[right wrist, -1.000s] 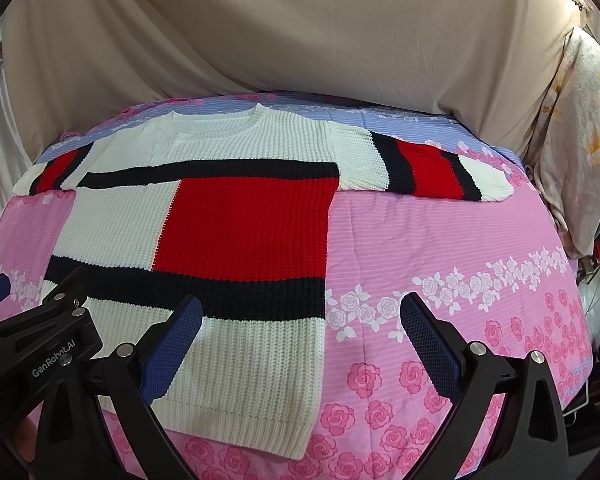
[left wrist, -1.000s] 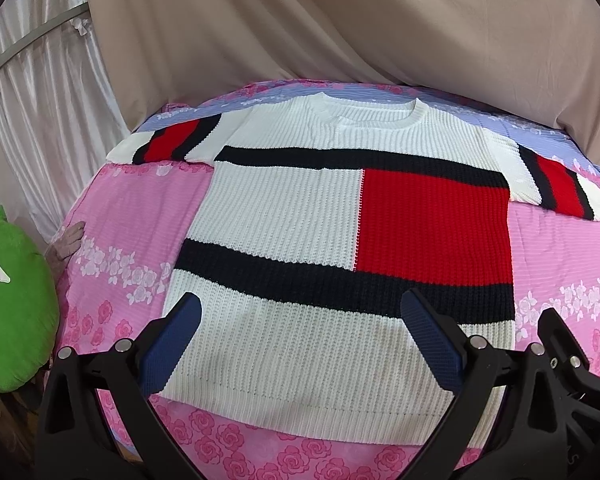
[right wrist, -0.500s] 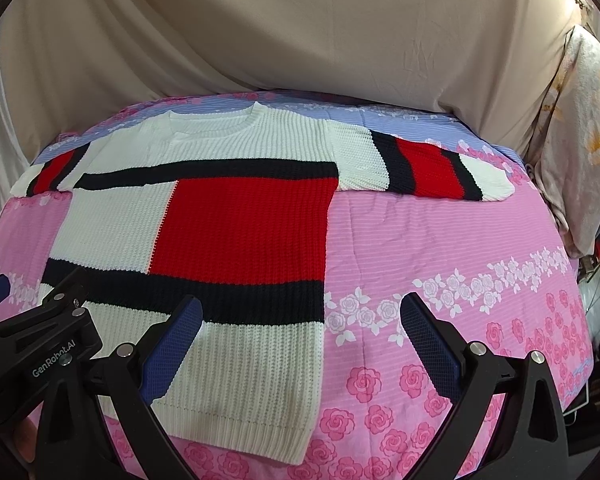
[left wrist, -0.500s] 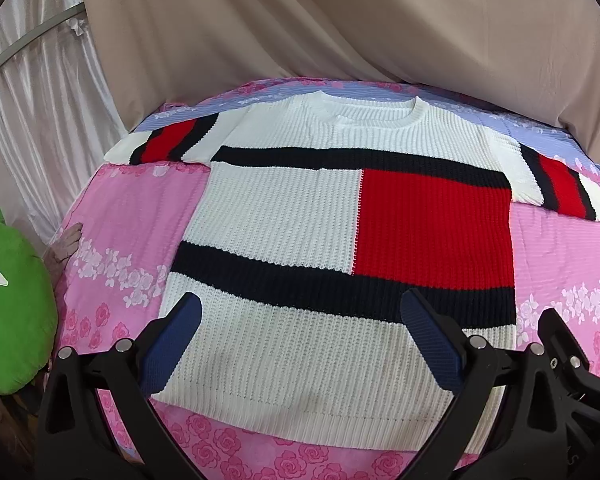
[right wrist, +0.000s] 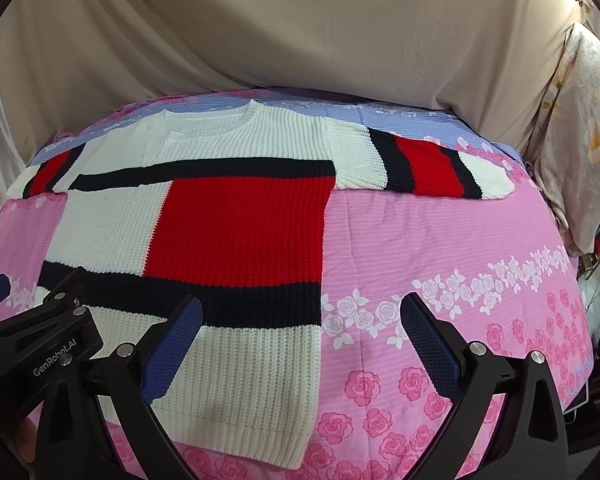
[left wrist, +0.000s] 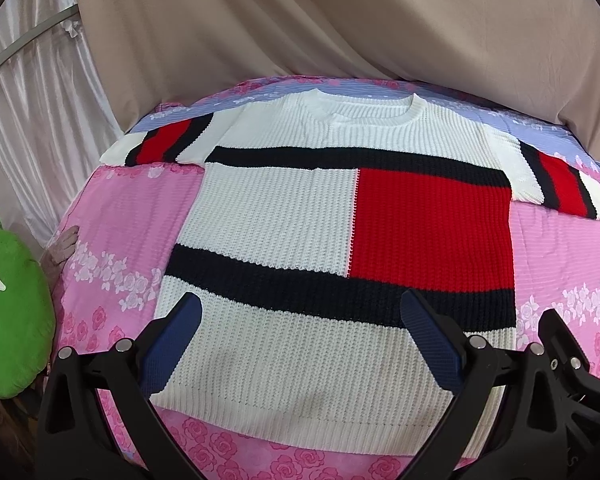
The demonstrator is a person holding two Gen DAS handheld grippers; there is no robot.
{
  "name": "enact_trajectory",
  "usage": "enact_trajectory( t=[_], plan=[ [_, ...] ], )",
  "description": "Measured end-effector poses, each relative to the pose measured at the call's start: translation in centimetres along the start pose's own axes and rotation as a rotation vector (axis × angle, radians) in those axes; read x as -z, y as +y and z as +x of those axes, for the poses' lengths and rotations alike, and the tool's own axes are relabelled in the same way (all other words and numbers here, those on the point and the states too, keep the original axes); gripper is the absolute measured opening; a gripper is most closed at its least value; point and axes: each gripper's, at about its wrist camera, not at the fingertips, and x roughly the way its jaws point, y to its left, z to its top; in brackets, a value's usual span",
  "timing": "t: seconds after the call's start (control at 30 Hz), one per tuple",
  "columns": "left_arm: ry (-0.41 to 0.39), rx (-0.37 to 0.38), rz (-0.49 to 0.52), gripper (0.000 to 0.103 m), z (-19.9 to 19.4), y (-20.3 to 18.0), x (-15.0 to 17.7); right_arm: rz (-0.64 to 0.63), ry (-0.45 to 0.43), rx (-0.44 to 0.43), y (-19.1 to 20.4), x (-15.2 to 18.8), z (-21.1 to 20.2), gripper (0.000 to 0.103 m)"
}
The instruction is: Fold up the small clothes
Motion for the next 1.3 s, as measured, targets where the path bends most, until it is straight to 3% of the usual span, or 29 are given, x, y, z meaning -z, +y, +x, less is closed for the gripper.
enact_trajectory(
  t=[0.37, 0.57, 0.7, 0.87, 1.03, 1.17, 1.3],
  plan=[
    [0.008, -0.016, 0.001, 0.097, 0.6, -0.6, -0.3, -0.006, 0.015, -0.013, -0.3, -0.5, 0.9, 0.098],
    [0.044, -0.024, -0.01, 0.098, 2.2, -0.7, -1.2, 0.078, 0.094, -0.146, -2.4, -1.8, 4.6, 0.098],
    [0.071, -0.054, -0.011, 0.098, 3.6, -0.9, -2.0, 0.235, 0.13, -0.123, -8.8, -4.0, 9.3, 0.098],
    [0.103, -0.089, -0.008, 0.098, 5.5, -1.5, -3.0, 0.484, 0.161, -0.022, -21.7, -8.4, 17.2, 0.098],
    [0.127, -0.115, -0.006, 0.098, 7.0, -2.3, -3.8, 0.802, 0.088, -0.04, -33.4, -9.5, 22.2, 0.097],
    [0.139, -0.12, -0.002, 0.098, 7.8, -2.9, -4.3, 0.896, 0.069, -0.015, -37.8, -9.4, 24.8, 0.097],
    [0.19, -0.065, -0.016, 0.098, 8.9, -3.0, -4.7, 0.886, 0.011, -0.022, -38.3, -10.5, 26.1, 0.095]
  ],
)
